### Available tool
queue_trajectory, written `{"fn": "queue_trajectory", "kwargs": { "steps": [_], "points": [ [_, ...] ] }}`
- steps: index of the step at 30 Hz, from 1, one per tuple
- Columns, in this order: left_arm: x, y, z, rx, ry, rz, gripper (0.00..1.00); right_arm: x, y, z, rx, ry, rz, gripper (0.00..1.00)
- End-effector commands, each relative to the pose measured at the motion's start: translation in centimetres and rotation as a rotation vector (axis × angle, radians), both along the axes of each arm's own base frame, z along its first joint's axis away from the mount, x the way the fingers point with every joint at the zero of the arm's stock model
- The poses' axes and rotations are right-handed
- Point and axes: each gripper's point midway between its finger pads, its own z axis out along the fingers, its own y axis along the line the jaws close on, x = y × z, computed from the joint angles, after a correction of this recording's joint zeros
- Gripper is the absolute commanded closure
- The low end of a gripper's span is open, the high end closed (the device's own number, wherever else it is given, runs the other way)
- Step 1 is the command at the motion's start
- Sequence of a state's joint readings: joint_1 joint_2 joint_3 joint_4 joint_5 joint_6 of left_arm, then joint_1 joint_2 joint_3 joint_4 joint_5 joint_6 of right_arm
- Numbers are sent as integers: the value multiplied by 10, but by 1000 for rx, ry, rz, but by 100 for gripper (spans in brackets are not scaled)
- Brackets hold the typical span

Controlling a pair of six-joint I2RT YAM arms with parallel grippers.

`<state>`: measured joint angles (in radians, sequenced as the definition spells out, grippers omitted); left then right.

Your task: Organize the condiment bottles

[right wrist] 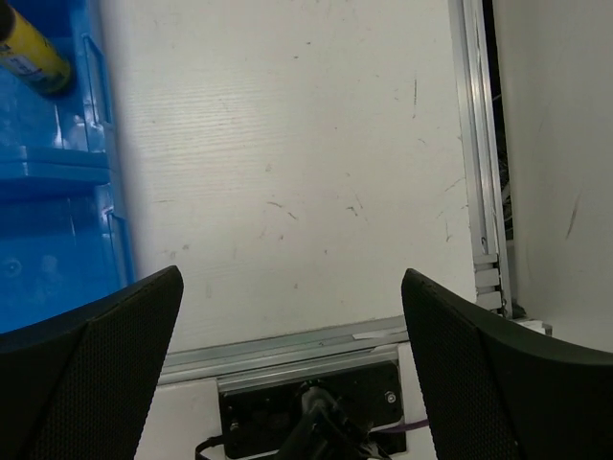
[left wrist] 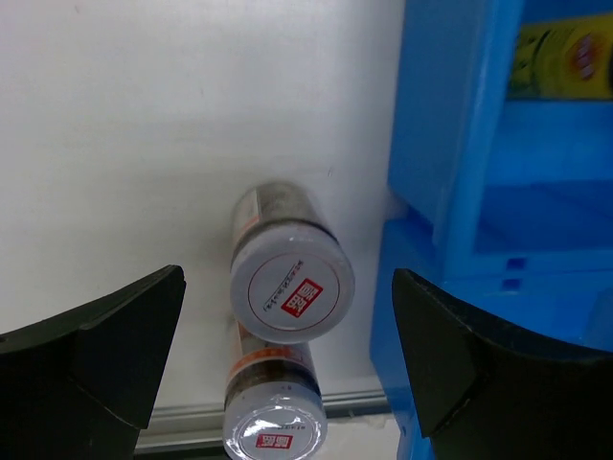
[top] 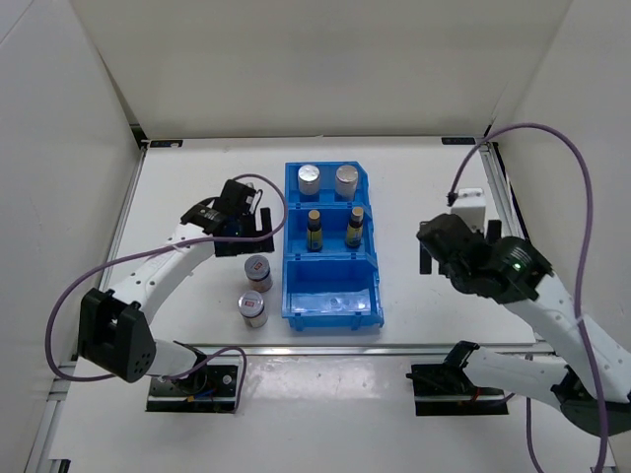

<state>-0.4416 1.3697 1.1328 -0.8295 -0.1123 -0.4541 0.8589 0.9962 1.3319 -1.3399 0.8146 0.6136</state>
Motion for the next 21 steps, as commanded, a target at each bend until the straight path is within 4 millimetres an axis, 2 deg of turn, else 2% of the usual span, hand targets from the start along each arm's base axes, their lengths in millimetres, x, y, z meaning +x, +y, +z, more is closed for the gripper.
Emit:
{"fn": "queue_trajectory", "kwargs": {
  "steps": [1,4,9,12,15,16,17,19,20,21],
  "points": [
    [-14,-6,-6,-57,48,41,0,-19,-34,12,-25,-45,-29,3],
    [-14,-2,-12,-41,59,71,0,-25,-39,13,15,-75,-2,3],
    [-17,-3,-45,-15,142,77,0,-39,-55,20,106,-152,-5,1],
    [-18,-5,-64,0,192,74,4,-40,-56,22,130,-173,-6,1],
    [-20,-6,-75,8,224,72,16,-40,-57,22,123,-172,0,1],
    [-20,-6,-75,8,225,72,28,-39,-55,22,115,-165,0,1],
    [-20,-6,-75,8,225,72,32,-40,-54,21,121,-159,6,1],
    [-15,-6,-67,6,193,76,44,-37,-51,19,104,-145,7,1],
    [-12,-7,-58,-4,175,75,52,-37,-51,19,104,-145,7,1],
    [-9,-5,-51,1,152,82,57,-36,-50,18,97,-139,7,1]
  ]
}}
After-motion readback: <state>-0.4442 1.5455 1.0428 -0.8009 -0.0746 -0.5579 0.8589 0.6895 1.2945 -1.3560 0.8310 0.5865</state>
